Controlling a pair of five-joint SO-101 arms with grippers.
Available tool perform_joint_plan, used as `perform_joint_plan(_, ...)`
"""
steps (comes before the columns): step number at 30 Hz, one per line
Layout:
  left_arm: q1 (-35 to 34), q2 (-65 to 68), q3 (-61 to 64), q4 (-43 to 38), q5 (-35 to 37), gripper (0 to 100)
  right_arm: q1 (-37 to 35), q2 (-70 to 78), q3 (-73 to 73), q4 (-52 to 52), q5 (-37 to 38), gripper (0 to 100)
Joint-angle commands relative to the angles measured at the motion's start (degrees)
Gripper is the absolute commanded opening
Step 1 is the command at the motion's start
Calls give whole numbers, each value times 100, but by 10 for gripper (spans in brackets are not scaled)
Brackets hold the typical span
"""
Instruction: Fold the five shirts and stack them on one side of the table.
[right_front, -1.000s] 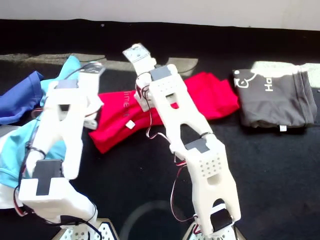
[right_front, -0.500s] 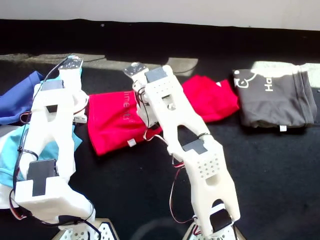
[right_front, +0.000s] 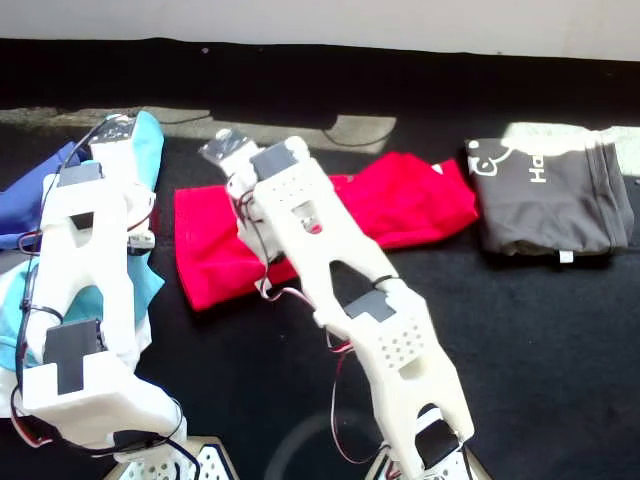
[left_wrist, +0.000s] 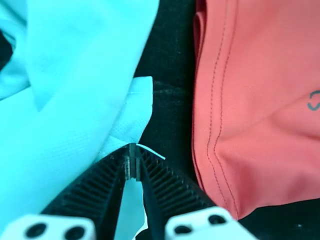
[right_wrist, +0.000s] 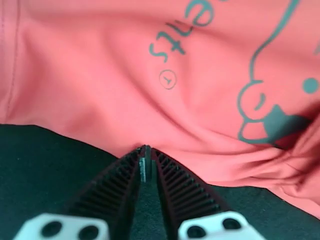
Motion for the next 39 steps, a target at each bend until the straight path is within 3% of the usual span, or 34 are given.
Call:
perform_joint_plan(1,-110,-286,-40,-18,53,10,-48,66,-242,189,-35,5)
perform_joint_plan(11,-84,-286,-75,9,53,10,-48,224,-242,356,-18,5)
perform_joint_plan(24,-66,-303,-840,1099,53,12,-13,927,-453,-119,-44,5)
perform_joint_plan(32,-31,-286,-927,1090,185,20,110,-145,-1464,725,-35,5)
perform_joint_plan(39,576,-286,-690,1108,589,186,980,-1815,-1288,716,-9,33)
